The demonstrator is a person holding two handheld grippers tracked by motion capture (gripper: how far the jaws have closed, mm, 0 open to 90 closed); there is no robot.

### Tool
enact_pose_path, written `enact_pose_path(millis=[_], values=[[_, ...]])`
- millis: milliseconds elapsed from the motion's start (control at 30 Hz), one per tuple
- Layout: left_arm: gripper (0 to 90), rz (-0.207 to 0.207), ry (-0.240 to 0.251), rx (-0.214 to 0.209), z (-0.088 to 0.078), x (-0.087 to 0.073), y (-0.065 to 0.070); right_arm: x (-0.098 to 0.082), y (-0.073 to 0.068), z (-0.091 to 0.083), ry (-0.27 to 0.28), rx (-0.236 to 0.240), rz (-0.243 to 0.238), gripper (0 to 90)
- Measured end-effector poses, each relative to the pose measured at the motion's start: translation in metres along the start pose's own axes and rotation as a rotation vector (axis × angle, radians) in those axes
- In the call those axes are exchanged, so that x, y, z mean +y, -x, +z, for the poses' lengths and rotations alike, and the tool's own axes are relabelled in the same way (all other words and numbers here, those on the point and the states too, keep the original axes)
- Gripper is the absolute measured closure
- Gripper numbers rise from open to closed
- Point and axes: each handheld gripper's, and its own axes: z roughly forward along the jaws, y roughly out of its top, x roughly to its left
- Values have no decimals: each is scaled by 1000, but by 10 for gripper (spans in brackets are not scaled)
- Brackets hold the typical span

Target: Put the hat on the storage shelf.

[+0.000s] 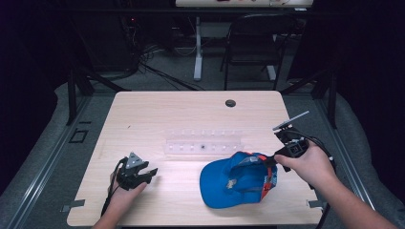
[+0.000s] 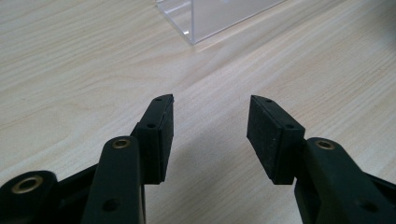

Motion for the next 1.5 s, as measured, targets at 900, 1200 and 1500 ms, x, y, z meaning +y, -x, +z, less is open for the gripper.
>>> enact_pose_path(millis=[900,1200,1500], values=[[485,-42,5,-11,-1,0,-4,30,-12,-41,33,61,8,773],[482,-35,-6,-17,-2,1,-4,35,-17,-48,27,69,11,774],[478,-32,-9,-16,-1,0,-3,40,-22,-54,18,125,48,774]])
